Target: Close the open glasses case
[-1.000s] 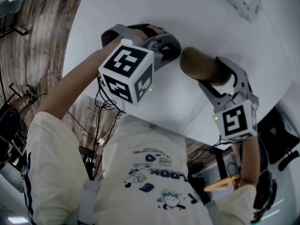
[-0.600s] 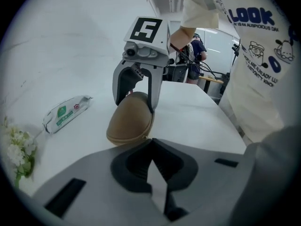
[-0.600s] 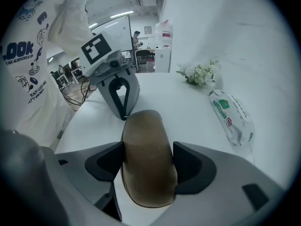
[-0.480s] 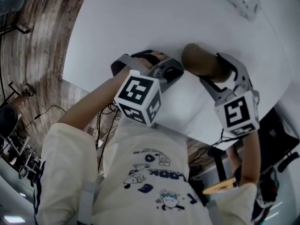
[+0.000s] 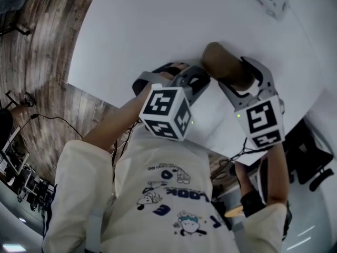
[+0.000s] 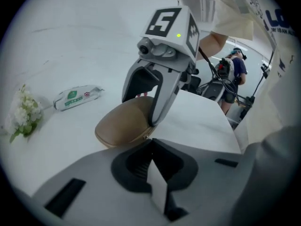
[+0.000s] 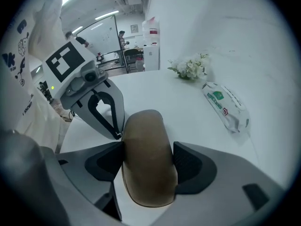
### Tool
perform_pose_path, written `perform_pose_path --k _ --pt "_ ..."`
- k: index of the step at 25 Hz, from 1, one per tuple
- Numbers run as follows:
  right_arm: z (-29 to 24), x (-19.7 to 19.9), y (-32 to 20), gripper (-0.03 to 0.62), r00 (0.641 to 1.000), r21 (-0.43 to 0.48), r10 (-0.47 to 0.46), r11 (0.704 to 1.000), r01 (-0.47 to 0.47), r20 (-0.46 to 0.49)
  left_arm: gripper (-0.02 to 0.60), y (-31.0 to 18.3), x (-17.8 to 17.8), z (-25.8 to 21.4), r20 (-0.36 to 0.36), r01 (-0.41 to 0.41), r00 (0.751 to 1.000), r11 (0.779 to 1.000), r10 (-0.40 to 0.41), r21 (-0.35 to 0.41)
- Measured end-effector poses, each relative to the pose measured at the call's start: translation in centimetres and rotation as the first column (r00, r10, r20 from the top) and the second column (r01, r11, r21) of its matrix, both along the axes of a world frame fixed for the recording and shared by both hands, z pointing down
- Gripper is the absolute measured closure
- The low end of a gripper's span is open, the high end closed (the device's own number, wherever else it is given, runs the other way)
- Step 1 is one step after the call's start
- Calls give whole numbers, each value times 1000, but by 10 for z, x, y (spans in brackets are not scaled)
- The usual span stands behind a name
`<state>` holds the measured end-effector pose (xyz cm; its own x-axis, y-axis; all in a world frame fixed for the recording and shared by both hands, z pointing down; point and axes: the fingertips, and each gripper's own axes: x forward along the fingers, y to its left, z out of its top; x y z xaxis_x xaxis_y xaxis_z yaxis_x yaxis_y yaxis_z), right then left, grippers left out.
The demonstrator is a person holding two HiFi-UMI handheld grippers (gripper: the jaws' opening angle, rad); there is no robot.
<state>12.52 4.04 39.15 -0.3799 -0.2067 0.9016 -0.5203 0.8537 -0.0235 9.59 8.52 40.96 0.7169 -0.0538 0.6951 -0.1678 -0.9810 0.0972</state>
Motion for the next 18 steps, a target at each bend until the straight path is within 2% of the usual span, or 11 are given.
perform_pose_path --k 4,7,14,16,18 --pt "-3 -5 5 278 996 -28 69 997 -68 59 581 -23 -23 0 -28 147 988 987 -150 -72" --pt "-5 -6 21 278 994 -70 80 995 -75 79 581 -45 -42 -5 -19 213 977 976 -214 -47" --pt "-20 -20 19 278 983 -58 105 994 -98 150 581 -92 -70 -4 36 213 976 976 -214 34" --pt "-28 -23 10 278 986 -39 62 998 -57 152 581 -96 -71 0 44 206 977 978 -207 35" --pt "-32 -22 0 278 994 3 -28 1000 28 109 580 -96 -72 2 34 204 978 979 -204 20"
